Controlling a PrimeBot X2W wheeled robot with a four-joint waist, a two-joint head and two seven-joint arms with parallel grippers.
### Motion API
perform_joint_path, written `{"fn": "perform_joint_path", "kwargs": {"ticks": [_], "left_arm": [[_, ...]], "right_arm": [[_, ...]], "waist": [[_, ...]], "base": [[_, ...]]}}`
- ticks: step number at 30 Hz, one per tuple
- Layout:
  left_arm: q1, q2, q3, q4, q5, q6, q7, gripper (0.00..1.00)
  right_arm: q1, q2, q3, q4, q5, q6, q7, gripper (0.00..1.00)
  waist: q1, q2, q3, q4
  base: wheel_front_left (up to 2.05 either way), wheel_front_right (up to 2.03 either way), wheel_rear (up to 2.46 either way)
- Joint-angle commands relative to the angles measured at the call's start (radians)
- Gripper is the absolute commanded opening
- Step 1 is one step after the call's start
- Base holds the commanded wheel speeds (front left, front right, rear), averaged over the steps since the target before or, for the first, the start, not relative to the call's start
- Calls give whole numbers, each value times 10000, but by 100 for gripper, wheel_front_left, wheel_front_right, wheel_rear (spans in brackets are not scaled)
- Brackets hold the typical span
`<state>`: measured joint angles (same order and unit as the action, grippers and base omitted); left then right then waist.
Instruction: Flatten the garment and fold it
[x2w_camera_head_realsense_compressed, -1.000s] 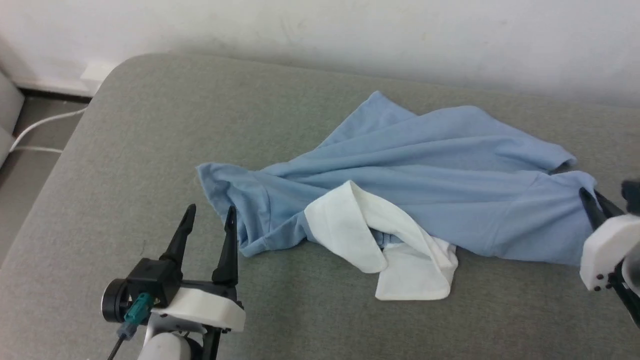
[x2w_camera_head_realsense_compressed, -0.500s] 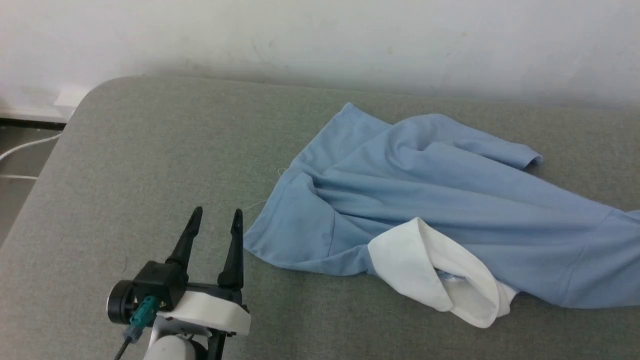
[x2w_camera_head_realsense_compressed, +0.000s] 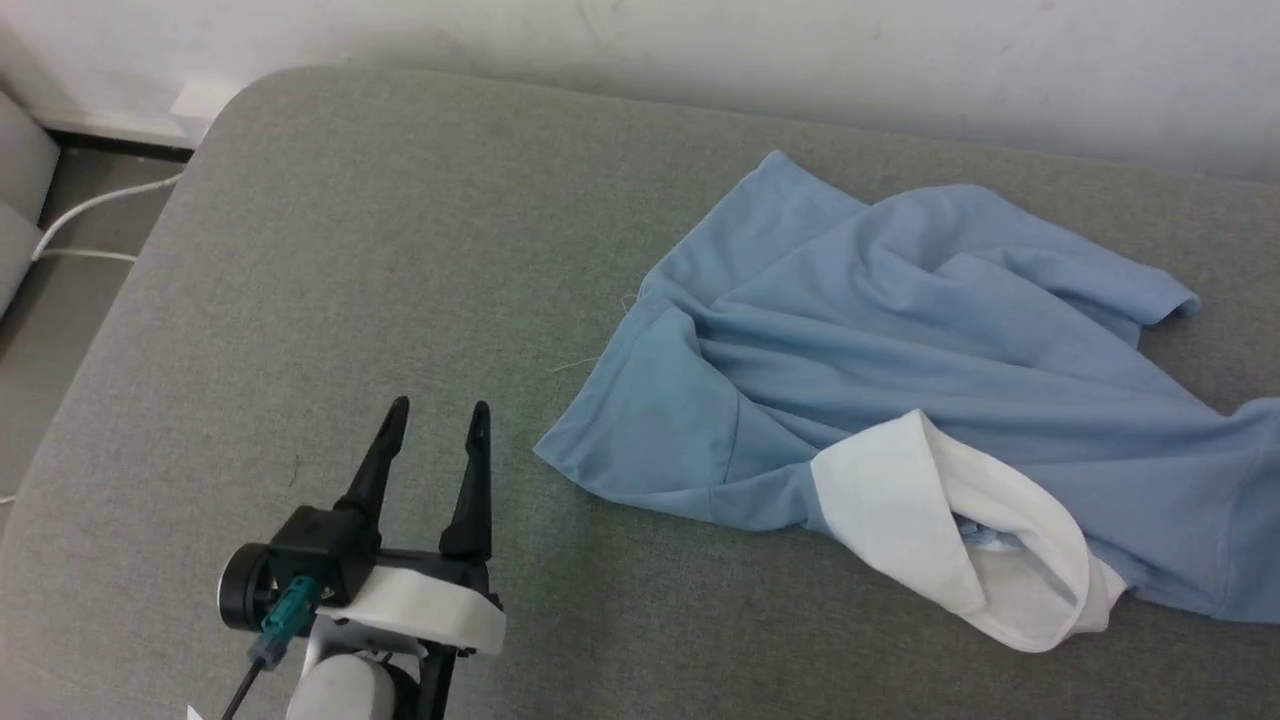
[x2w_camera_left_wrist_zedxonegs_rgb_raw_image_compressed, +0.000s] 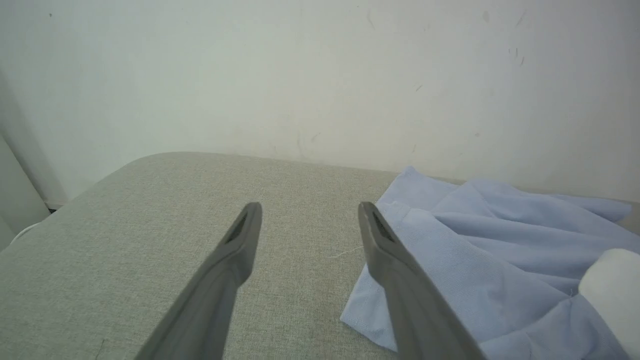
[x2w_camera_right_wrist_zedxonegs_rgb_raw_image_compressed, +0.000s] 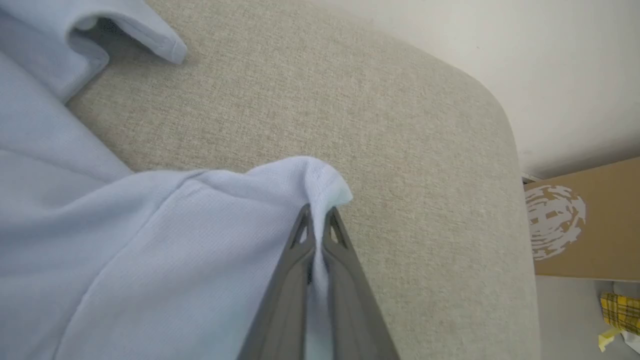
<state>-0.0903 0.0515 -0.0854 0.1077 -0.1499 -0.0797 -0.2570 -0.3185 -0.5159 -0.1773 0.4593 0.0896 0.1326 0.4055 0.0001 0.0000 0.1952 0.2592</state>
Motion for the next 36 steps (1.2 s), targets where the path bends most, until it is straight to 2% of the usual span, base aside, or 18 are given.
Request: {"fn": "perform_joint_path", "kwargs": {"ticks": [1,2,3,8,14,19,23,30,33,36], "left_arm": [[-220,-12,59,43,10,-79,-47,100],[-247,-12,54,57,17,-85,-47,100],[-275,-12,48,74,24,-88,-47,100],[-309,-12,108,126,50,-94,-47,100],[-145,-12,408,76,-9,-133,-47,100],[85,-12,656,-60,-86,-183,-47,100],[244,-12,691,-172,-173,-194,-47,100],[333,55,380,220,-239,-342,-38,100],[260,294,34,455,-256,-404,546,100],[189,577,-155,554,-229,-403,1882,100]], "right_arm": [[-334,52,179,716,-239,-19,-233,0],[-447,44,278,1063,-311,-19,-362,64],[-562,80,299,1402,-331,-19,-449,100],[-948,201,531,2172,-462,-19,-1094,100],[-1297,452,970,1869,-187,-19,-3028,100],[-861,867,1071,644,353,-19,-4349,100],[-107,1345,643,-676,796,-19,-5195,100],[1906,2812,-158,-2886,751,-19,-5853,100],[2703,3383,-594,-3716,739,-19,-5879,100],[3265,3851,-902,-4345,731,-19,-5716,100]], "waist": [[-1,0,165,81],[-1,0,175,74],[-1,0,170,59],[-1,0,3,-124],[-1,0,-514,-592],[-1,0,-919,-968],[-1,0,-1043,-1232],[-1,0,-1038,-1612],[-1,0,-962,-1761],[-1,0,-836,-1930]], "base": [[0,0,0],[0,0,0],[0,0,0],[0,0,0],[0,0,0],[0,0,0],[0,0,0],[0,0,0],[0,0,0],[0,0,0]]}}
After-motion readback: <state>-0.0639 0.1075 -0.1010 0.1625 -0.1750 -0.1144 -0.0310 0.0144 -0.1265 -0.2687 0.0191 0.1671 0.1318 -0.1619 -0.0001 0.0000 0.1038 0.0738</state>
